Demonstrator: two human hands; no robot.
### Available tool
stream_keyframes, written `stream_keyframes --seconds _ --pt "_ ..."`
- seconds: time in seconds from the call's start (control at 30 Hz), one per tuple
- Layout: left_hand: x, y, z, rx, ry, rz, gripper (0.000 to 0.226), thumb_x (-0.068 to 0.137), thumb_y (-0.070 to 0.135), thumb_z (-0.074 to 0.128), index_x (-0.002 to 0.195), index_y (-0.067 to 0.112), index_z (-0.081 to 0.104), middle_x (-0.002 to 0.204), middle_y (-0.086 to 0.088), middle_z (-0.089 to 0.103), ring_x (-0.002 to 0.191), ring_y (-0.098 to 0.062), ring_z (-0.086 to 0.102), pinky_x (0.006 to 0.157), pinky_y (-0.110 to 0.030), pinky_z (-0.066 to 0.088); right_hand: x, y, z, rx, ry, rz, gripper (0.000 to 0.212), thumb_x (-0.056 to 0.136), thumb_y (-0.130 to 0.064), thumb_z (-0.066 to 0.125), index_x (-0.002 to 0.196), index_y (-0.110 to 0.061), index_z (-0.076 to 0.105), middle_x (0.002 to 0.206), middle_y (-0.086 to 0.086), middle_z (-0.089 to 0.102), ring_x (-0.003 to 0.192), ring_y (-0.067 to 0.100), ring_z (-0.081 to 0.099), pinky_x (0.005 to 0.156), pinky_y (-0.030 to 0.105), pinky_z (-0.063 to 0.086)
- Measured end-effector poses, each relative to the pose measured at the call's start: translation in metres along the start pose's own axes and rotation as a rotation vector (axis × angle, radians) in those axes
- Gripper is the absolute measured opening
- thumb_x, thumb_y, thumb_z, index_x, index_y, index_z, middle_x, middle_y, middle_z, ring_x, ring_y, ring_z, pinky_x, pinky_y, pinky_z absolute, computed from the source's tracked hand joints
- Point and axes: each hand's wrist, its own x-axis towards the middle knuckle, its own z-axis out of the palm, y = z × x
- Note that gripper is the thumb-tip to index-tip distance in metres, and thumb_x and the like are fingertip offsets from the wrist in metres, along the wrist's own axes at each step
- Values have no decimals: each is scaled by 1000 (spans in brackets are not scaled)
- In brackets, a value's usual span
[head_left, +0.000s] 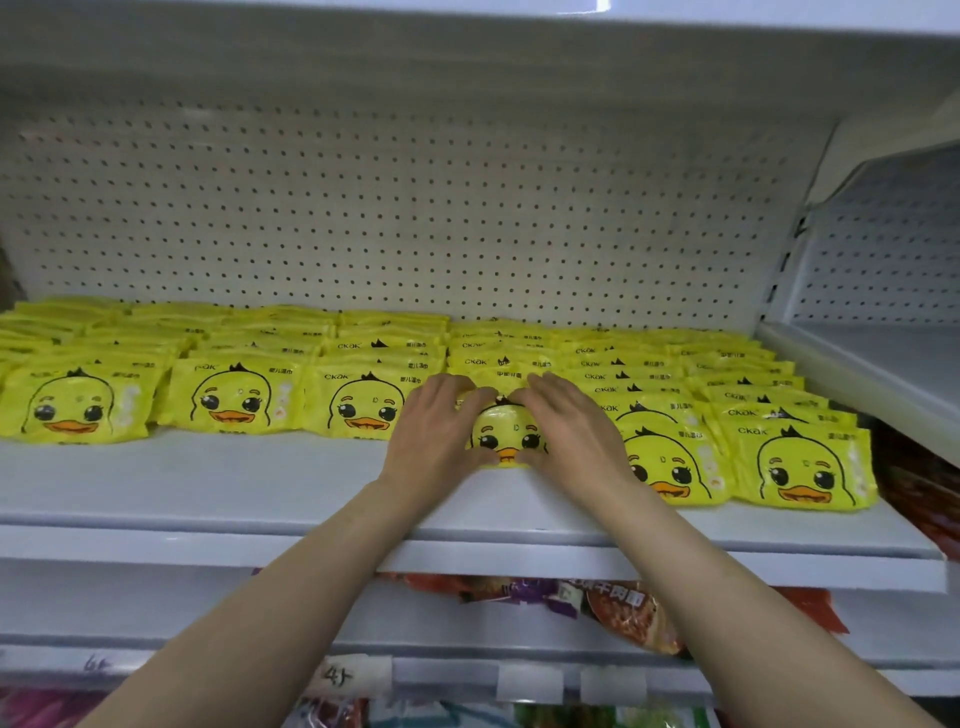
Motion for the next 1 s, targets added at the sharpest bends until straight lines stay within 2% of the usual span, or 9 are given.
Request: stream_keyframes --seconds 0.2,0.37,0.5,0.7,0.87,1.0 --pt "-1 -7 7 39 47 62 79 54 54 83 124 25 62 121 -3 59 113 -27 46 88 -41 44 -5 6 7 35 58 1 76 68 -32 87 136 -21 55 150 5 47 141 25 40 109 40 41" --pt "-4 -9 6 -38 5 78 78 58 40 87 129 20 59 127 -8 53 104 -27 46 82 -39 50 -5 6 12 16 98 -21 75 65 -26 89 134 -16 58 152 10 43 142 30 38 106 40 41" --pt "3 -12 8 -82 -30 38 77 58 34 88 128 20 59 120 -7 51 96 -26 49 75 -38 52 3 7 15 9 71 8 75 64 -24 89 132 -16 59 145 10 50 137 31 44 102 43 46" --pt "21 -17 19 -19 -29 34 77 51 34 91 121 18 63 112 -10 56 92 -30 53 72 -38 51 26 5 14 4 22 38 69 73 -23 83 135 -18 54 147 7 47 139 27 38 100 39 45" --pt "33 -16 23 51 -38 27 74 49 37 91 114 17 63 109 -10 58 90 -30 55 68 -37 50 41 5 18 -41 24 54 68 69 -18 85 130 -15 55 138 7 54 133 29 44 90 39 50" --pt "30 -17 23 37 -26 45 74 51 34 91 116 16 62 113 -11 57 94 -31 55 71 -38 50 39 6 22 -91 48 67 67 60 -22 89 119 -17 58 119 5 62 116 29 54 76 38 52"
